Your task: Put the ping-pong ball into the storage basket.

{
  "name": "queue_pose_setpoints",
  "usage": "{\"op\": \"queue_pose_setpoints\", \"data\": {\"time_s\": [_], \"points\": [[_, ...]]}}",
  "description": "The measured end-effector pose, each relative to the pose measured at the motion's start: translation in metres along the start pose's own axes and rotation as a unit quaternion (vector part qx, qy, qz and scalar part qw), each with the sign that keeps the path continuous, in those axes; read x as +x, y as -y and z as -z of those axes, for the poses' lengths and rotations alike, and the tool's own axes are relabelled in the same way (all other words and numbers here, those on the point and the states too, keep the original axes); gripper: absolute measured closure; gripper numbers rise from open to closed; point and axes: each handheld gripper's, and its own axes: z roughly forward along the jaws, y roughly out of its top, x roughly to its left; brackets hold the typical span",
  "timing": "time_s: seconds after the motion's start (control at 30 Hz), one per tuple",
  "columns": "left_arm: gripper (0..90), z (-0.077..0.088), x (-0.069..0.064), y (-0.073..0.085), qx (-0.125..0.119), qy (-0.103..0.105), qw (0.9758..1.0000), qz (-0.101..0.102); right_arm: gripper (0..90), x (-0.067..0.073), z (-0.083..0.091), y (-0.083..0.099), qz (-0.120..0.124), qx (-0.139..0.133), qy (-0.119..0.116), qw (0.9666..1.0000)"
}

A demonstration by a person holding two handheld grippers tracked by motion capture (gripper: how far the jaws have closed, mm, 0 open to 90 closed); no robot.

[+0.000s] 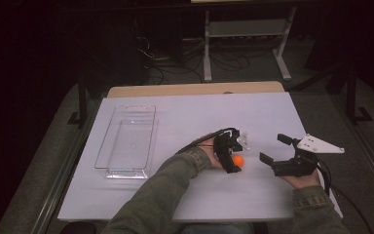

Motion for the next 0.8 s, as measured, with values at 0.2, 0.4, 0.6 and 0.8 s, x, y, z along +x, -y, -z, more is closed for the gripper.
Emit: {"op": "queue_pose_setpoints", "data": {"time_s": [0.2, 0.4, 0.6, 0.8], "points": [[26.3, -0.0005, 0.0008, 0.0003, -0.001, 0.007, 1.0000, -0.003, 0.0, 0.0001, 0.0002, -0.0001, 0.000, 0.000, 0.000, 1.0000], [34.5, -0.0018, 0.0024, 0.0017, -0.001, 0.021, 0.9998, -0.003, 0.0, 0.0000, 0.0002, 0.0000, 0.000, 0.000, 0.000, 1.0000], [49.9, -0.0008, 0.0025, 0.0021, 0.000, 0.031, 0.9995, -0.009, 0.0, 0.0005, -0.0001, 0.0001, 0.000, 0.002, 0.000, 1.0000], [50.4, 0.0007, 0.0013, 0.0016, 0.002, 0.025, 0.9995, -0.018, 0.0, 0.0001, 0.0003, 0.0002, 0.000, 0.000, 0.000, 1.0000]]}}
